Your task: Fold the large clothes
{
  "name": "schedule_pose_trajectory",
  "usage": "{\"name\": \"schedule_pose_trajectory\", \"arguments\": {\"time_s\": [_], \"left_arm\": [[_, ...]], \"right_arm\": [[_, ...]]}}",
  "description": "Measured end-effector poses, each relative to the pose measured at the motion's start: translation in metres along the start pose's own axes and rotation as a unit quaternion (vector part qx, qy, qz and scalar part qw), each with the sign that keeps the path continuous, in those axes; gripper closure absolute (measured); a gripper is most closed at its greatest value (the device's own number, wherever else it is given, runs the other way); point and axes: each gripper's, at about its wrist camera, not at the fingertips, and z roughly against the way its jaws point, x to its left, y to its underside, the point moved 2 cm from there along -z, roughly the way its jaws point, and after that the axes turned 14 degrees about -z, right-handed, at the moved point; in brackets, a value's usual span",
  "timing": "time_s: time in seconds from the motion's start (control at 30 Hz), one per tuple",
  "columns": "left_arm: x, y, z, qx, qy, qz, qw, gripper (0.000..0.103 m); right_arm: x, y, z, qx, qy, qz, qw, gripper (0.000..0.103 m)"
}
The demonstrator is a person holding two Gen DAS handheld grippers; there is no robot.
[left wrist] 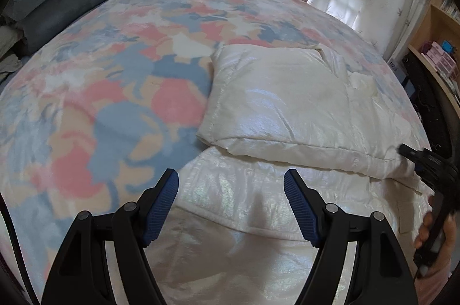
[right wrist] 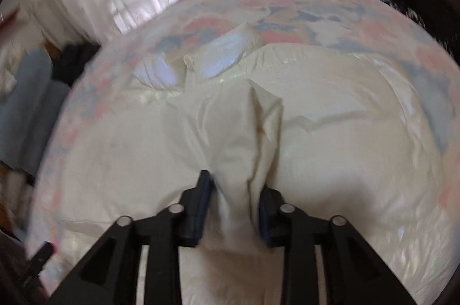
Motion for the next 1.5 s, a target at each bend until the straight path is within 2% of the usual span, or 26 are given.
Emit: {"name": "schedule_pose_trajectory", "arguments": {"time_s": [0.2,0.33,0.53,0.6,0.63,0.73,0.87,0.93,1.03,1.07,1.1,1.33,1.5], "left_arm": [[-0.008,-0.027,0.013,-0.013,-0.009,-0.015,0.9998,0.029],[-0.033,-0.06,0.015,-0.034,-0.008,-0.06,0.9976,0.029],[-0.071,-0.097,-0.018,-0.091,-0.014,-0.107,0.9899,0.029],[-0.075,-0.104,-0.041,-0.078,-0.02,-0.105,0.9912,0.034],[-0.075,-0.106,-0.055,-0.069,-0.017,-0.099,0.9925,0.04],[-0.069,-0.108,-0.092,-0.037,-0.015,-0.078,0.9961,0.042],[-0.052,-0.107,-0.126,-0.032,-0.063,-0.081,0.9942,0.041],[-0.041,-0.105,-0.136,-0.036,-0.057,-0.081,0.9945,0.041],[-0.031,-0.103,-0.143,-0.036,-0.041,-0.067,0.9962,0.041],[-0.031,-0.102,-0.144,-0.036,-0.04,-0.065,0.9964,0.041],[-0.031,-0.102,-0.144,-0.036,-0.042,-0.066,0.9963,0.041],[-0.036,-0.108,-0.126,-0.019,-0.051,-0.07,0.9961,0.041],[-0.048,-0.1,-0.09,-0.032,-0.017,-0.061,0.9975,0.041]], "right_arm": [[0.001,0.007,0.045,-0.06,-0.004,0.008,0.998,0.064],[0.024,0.004,0.055,-0.075,-0.018,0.041,0.996,0.064],[0.079,0.006,0.03,-0.06,-0.038,0.091,0.993,0.064],[0.095,0.011,0.013,-0.048,-0.041,0.108,0.992,0.064],[0.102,0.013,0.002,-0.042,-0.04,0.113,0.992,0.064],[0.11,0.015,-0.03,-0.028,-0.019,0.135,0.99,0.064],[0.086,0.0,-0.057,-0.058,0.053,0.156,0.985,0.067],[0.063,-0.016,-0.059,-0.084,0.09,0.147,0.981,0.067],[0.031,-0.033,-0.063,-0.093,0.108,0.127,0.982,0.067],[0.023,-0.036,-0.064,-0.094,0.117,0.118,0.982,0.064],[0.016,-0.039,-0.064,-0.093,0.116,0.103,0.983,0.056],[0.017,-0.043,-0.055,-0.076,0.1,0.076,0.989,0.054],[0.033,-0.031,-0.02,-0.069,0.05,0.052,0.995,0.053]]}}
